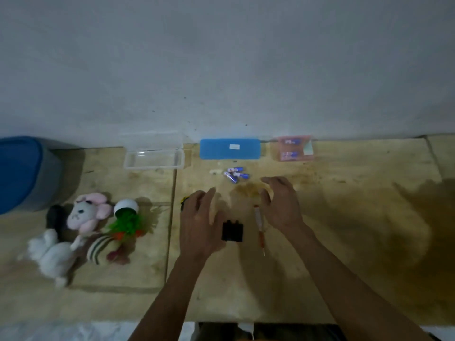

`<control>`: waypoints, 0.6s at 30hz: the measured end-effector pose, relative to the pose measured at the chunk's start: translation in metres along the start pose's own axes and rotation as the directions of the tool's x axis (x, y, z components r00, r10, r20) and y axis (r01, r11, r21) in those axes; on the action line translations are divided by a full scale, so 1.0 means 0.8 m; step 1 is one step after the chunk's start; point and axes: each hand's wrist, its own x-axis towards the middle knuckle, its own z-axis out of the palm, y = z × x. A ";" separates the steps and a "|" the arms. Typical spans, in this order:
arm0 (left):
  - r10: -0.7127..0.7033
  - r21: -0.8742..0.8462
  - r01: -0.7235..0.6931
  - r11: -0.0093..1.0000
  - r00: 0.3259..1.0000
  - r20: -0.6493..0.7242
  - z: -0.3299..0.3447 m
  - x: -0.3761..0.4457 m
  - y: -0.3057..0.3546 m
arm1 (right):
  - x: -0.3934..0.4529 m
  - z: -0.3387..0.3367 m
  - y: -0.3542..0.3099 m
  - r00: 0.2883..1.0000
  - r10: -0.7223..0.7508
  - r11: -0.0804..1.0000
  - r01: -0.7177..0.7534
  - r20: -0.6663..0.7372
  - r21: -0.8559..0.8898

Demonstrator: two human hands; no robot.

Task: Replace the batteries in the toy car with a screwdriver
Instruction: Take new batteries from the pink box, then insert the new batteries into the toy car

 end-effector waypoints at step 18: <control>-0.228 -0.126 0.274 0.953 0.929 0.291 0.009 -0.048 -0.088 | 0.034 0.116 -0.020 0.976 -0.201 0.962 0.180 -0.087 -0.205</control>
